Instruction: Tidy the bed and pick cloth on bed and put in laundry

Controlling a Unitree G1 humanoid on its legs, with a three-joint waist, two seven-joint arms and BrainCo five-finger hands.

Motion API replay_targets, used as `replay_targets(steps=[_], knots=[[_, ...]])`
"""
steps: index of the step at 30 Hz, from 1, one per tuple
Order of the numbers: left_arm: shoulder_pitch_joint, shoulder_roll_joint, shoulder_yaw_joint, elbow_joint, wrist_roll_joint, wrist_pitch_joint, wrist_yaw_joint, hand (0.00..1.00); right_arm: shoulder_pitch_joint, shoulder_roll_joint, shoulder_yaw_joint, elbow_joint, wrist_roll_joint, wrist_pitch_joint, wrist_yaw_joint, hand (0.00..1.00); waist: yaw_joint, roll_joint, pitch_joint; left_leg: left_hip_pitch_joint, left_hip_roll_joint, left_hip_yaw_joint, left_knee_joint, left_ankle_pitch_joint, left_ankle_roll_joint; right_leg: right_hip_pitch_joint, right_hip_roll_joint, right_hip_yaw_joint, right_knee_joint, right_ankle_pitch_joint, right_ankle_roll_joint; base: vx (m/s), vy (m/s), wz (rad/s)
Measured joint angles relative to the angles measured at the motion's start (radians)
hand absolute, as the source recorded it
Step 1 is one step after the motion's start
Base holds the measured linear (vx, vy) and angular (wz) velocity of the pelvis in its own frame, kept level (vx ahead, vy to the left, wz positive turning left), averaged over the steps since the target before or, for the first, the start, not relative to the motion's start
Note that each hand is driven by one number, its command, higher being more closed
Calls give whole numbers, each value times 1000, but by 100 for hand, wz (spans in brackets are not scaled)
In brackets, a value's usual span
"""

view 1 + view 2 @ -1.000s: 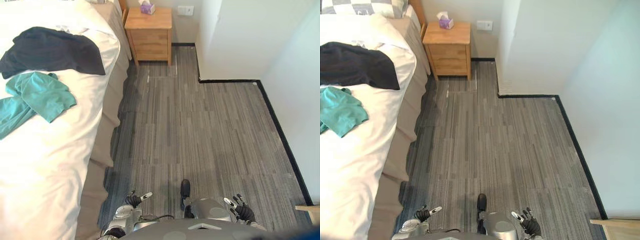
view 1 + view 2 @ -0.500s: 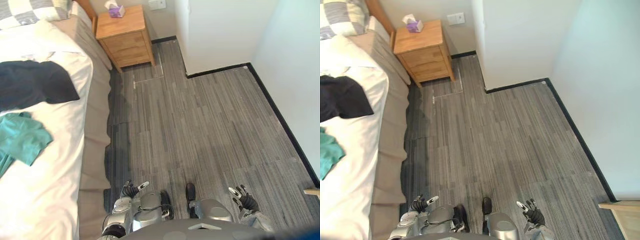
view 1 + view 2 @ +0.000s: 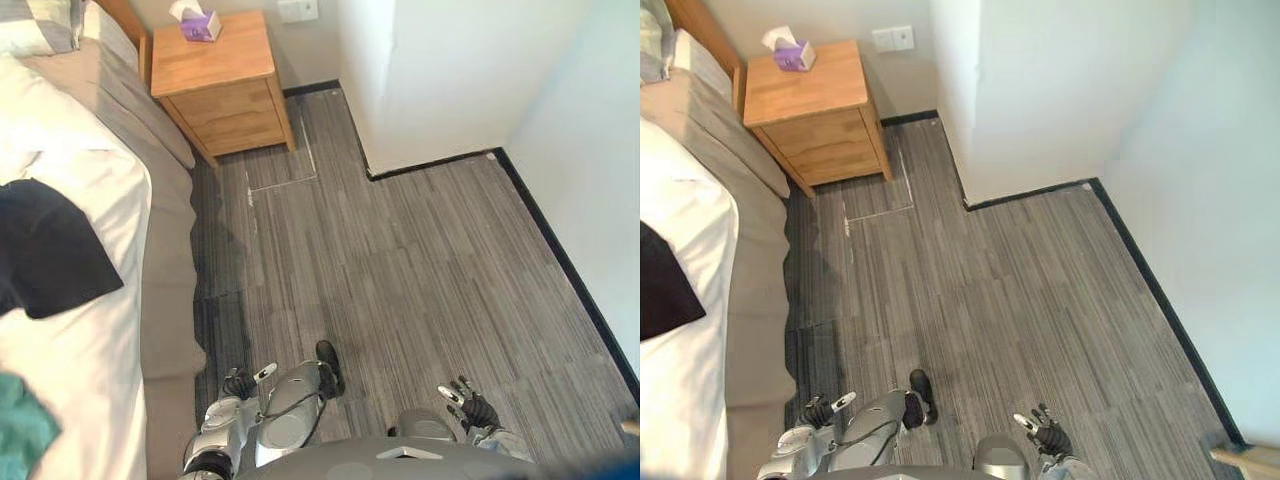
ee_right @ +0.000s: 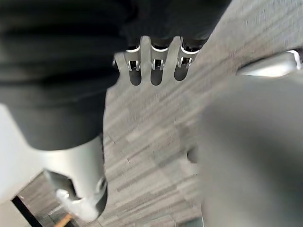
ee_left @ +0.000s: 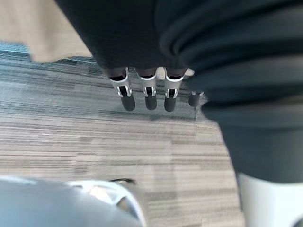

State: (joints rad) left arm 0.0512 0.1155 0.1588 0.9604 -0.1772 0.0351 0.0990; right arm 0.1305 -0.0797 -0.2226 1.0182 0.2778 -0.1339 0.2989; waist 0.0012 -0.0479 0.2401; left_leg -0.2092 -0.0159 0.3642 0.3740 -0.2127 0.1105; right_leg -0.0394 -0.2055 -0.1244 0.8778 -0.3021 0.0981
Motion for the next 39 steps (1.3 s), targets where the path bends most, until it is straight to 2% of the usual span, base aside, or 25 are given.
replay_targets(steps=[1,3,6,8,9,10,11,12,13,16,17,18,19,21,24,26,27,28,30,32,33,34,37,38,39], knots=[[5,-1,-5,7,-1,2,15,0,-7,-3,3,-3,-7,1,-13,0,-4,3,0,76,-6,-22,-20,-24,2,-30,-19,-39,91,-9,-8,613,87,44],[20,8,-32,12,-9,2,23,0,-18,-18,31,-12,-6,2,-27,0,-5,19,10,206,5,-59,-103,-26,0,-74,1,-77,80,-29,-27,591,48,41],[15,7,-47,14,-40,2,38,0,-37,-22,53,-37,17,-3,-28,0,-11,38,23,325,55,-110,-195,-22,-8,-187,71,-129,-183,-28,-35,460,-52,48],[2,5,-65,14,-70,8,43,0,-38,-23,74,-53,35,-5,-27,0,-17,36,26,355,75,-156,-219,-23,-9,-259,112,-106,-430,66,-35,450,-161,65],[-5,-2,-71,15,-77,13,44,0,-37,-22,79,-64,43,-7,-29,0,-30,32,33,372,85,-191,-220,-36,-31,-281,134,-52,-629,176,-21,455,-250,98],[-6,0,-73,21,-78,20,50,0,-30,-16,82,-69,48,-13,-35,0,-44,9,36,387,71,-230,-220,-54,-61,-296,121,9,-762,255,19,446,-278,112],[-7,6,-74,29,-80,20,54,0,-21,-10,83,-73,48,-14,-38,0,-46,-5,41,408,62,-249,-219,-68,-86,-302,104,35,-779,267,36,598,-414,129],[-9,8,-69,43,-85,22,55,0,-6,-5,83,-79,52,-15,-46,0,-49,-10,49,455,65,-287,-216,-111,-134,-293,99,59,-735,370,16,606,-428,122],[-5,3,-69,44,-87,28,55,0,-2,-15,83,-83,52,-16,-56,0,-51,25,55,475,101,-317,-204,-125,-151,-290,119,64,-670,412,-28,611,-429,103],[1,-25,-59,40,-96,25,63,0,-33,-48,94,-111,53,-23,-70,0,-34,73,52,406,150,-328,-58,-102,-188,-338,136,24,-518,308,-96,389,-314,39],[2,-33,-60,42,-116,29,72,0,-44,-59,95,-119,53,-8,-71,0,-44,93,45,326,186,-324,121,-63,-225,-312,137,-12,-488,252,-105,363,-326,59],[2,-34,-60,42,-119,29,74,0,-46,-59,96,-120,54,-5,-71,0,-45,97,47,308,195,-320,168,-46,-229,-300,138,-21,-490,243,-109,407,-326,77],[-3,-33,-60,40,-130,26,73,0,-46,-56,105,-125,52,0,-70,0,-51,107,55,227,239,-302,356,36,-231,-229,146,-51,-518,218,-129,315,-223,58],[-13,-32,-60,40,-132,23,72,0,-43,-56,100,-113,51,5,-67,0,-40,104,61,166,268,-237,474,-29,-233,-131,142,-98,-562,218,-143,303,-190,56],[-20,-45,-66,33,-137,21,72,0,-42,-48,82,-117,27,-4,-65,0,-45,102,62,125,217,-85,219,-57,-227,-39,105,-167,-628,213,-138,242,-84,61],[-24,-54,-72,33,-141,23,72,0,-39,-48,77,-115,11,-4,-65,0,-45,113,62,116,186,-38,-11,25,-216,-15,96,-208,-637,199,-119,169,31,62],[-27,-54,-66,31,-153,22,72,0,-34,-46,73,-109,11,-3,-66,0,-35,99,70,132,162,-39,-78,90,-165,4,79,-226,-635,182,-104,191,69,85],[-28,-43,-66,30,-152,24,73,0,-31,-34,73,-112,12,-5,-65,0,-33,91,66,144,134,-43,-126,105,-185,30,56,-256,-656,171,-83,190,70,90],[-30,-38,-45,10,-153,23,72,0,-30,-31,81,-116,11,-10,-61,0,-23,73,82,123,141,-14,-77,99,-206,82,54,-285,-726,185,-73,180,94,80],[-35,-28,-19,-4,-152,21,68,0,-39,-26,89,-104,12,-16,-58,0,-1,57,92,80,166,95,-3,42,-215,137,37,-317,-778,196,-62,158,136,55],[-31,-28,-15,0,-145,22,67,0,-38,-42,102,-91,14,-23,-58,0,6,69,87,68,195,137,-49,44,-206,146,35,-327,-766,174,-24,169,170,14],[-25,-28,-10,6,-143,23,62,0,-51,-55,113,-80,15,-28,-59,0,16,81,82,71,198,162,-39,52,-136,151,26,-324,-753,162,-3,196,205,0],[-10,-15,12,8,-101,37,61,0,-102,-47,133,-87,16,-50,-59,0,33,42,65,70,110,173,-22,-25,-67,83,-91,-298,-589,109,75,342,284,0],[-12,-14,16,11,-87,43,61,0,-103,-46,133,-91,17,-50,-60,0,37,39,64,73,88,162,-23,-30,-54,58,-124,-293,-508,97,78,336,224,41],[-12,-12,15,13,-62,45,62,0,-104,-45,132,-92,25,-50,-60,0,33,35,66,91,59,148,-33,-28,-30,5,-174,-269,-352,96,54,289,151,84]])
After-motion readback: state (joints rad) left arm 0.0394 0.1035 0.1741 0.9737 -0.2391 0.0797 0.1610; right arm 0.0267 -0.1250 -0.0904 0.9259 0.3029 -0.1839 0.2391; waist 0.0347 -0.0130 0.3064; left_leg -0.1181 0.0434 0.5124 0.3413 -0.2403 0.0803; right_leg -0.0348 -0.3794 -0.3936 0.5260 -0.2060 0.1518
